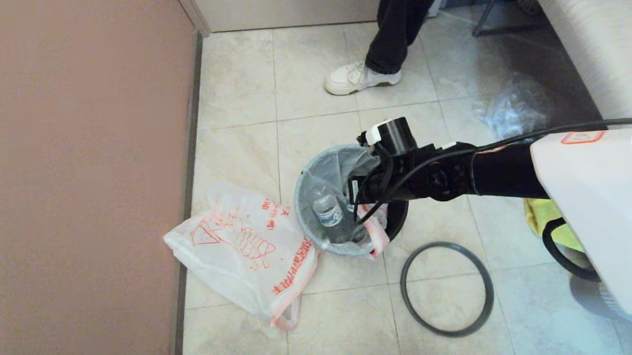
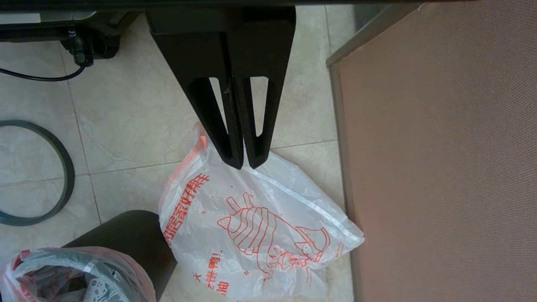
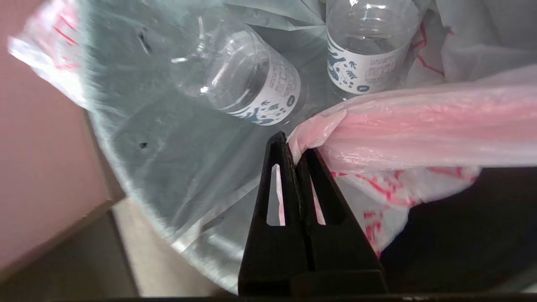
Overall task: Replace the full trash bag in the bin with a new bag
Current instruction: Place the trash bag on the floor
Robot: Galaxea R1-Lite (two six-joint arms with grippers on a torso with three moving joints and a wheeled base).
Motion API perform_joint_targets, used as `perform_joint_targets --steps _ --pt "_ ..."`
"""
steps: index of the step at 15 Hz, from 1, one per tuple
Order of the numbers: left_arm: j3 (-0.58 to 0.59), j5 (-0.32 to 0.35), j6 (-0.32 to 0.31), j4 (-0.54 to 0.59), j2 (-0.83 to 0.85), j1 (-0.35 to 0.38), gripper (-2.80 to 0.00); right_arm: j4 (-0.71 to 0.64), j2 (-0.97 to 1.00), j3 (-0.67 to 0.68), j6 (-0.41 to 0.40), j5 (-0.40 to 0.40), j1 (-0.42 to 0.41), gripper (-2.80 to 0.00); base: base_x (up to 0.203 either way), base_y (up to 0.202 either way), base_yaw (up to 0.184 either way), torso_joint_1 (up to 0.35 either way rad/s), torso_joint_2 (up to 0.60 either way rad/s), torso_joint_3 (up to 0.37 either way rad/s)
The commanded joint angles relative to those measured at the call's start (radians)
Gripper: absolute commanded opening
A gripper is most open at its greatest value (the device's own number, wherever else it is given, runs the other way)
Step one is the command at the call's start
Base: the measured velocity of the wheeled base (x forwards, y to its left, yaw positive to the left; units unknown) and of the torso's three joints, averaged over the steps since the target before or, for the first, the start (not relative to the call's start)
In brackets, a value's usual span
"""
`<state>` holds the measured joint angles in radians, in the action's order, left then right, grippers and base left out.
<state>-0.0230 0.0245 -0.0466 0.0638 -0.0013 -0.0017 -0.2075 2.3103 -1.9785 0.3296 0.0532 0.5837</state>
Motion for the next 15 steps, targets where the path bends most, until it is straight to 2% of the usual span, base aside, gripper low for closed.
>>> perform_joint_targets --steps 1,3,5,15 --pt "0.000 0.000 -0.001 0.001 0.001 0.000 -2.80 -0.012 -0.045 0.000 0.025 -0.003 0.010 -2.80 0.000 0.000 0.000 0.000 0.00 0.000" --pt "0.000 0.000 -0.001 0.001 0.001 -0.001 -2.80 -0.033 -0.093 0.001 0.098 -0.021 0.022 -2.80 0.000 0.000 0.000 0.000 0.00 0.000" --pt "0.000 0.000 -0.001 0.001 0.001 0.000 -2.80 -0.055 -0.125 0.009 0.173 -0.094 0.024 -2.80 0.000 0.000 0.000 0.000 0.00 0.000" --pt "0.000 0.000 -0.001 0.001 0.001 0.000 -2.80 -0.082 -0.045 0.009 0.172 -0.087 0.007 -2.80 0.000 0.000 0.000 0.000 0.00 0.000"
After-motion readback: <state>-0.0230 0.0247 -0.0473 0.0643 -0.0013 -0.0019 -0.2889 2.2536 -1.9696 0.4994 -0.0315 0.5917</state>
